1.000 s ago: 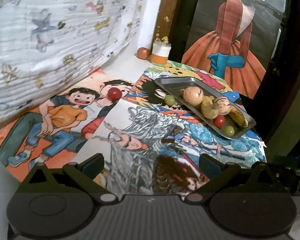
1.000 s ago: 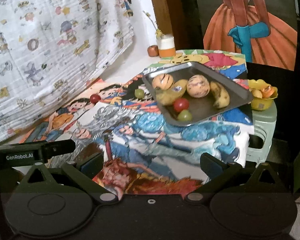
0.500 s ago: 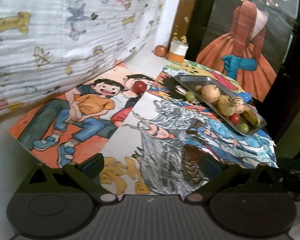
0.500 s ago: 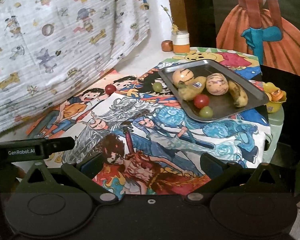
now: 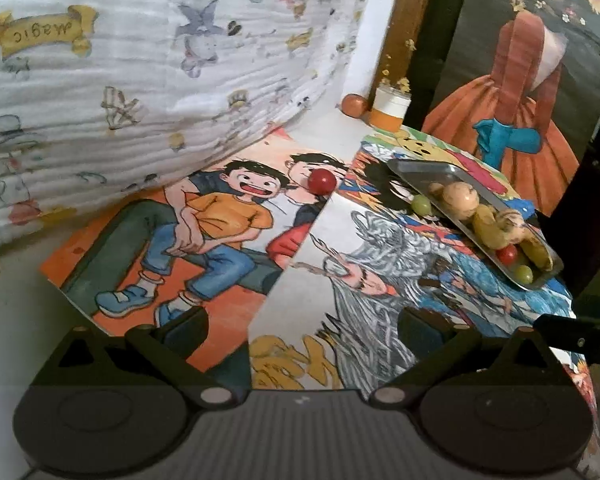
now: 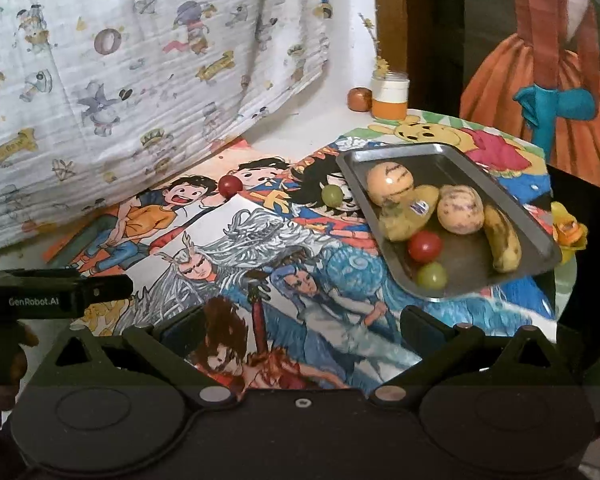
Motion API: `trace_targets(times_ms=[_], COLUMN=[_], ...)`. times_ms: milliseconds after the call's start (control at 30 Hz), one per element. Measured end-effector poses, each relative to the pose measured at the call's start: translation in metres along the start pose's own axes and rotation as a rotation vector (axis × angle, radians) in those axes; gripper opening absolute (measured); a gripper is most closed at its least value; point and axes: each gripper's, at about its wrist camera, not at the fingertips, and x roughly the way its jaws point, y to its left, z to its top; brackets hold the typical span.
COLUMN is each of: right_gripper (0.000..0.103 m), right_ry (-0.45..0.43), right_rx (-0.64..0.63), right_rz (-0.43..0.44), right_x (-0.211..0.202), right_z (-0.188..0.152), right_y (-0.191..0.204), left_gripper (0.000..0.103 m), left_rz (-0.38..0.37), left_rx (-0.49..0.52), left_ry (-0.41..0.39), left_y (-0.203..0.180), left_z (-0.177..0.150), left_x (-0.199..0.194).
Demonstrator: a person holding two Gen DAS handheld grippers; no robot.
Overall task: Organize fruits
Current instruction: 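Withdraw both tools from the tray toward the remaining fruits, then grasp a red tomato with the left tool while the right tool grasps a green grape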
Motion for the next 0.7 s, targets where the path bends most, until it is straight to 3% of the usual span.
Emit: trace_targets(times_ms=[133, 367, 700], right_gripper=[0.102, 0.102, 0.102], right_ry=[0.024, 0.048, 0.162], right_rx=[-0.042, -0.261, -0.501], right_rz=[0.058, 0.091, 0.229], right_x=[0.006, 0.021, 0.099], right_z=[0.018, 0.059, 0.114], right_y=[-0.002, -0.003, -0.01], left_gripper=[0.103, 0.103, 0.103], left_rz=[0.006, 0.009, -0.01], left_rx=[0.023, 0.091, 0.226], left_ry=[-0.017, -0.05, -0.046], left_y=[0.004, 0.001, -0.007], left_z=[0.011, 0.044, 0.081], left_x=[0.008, 0.03, 0.083])
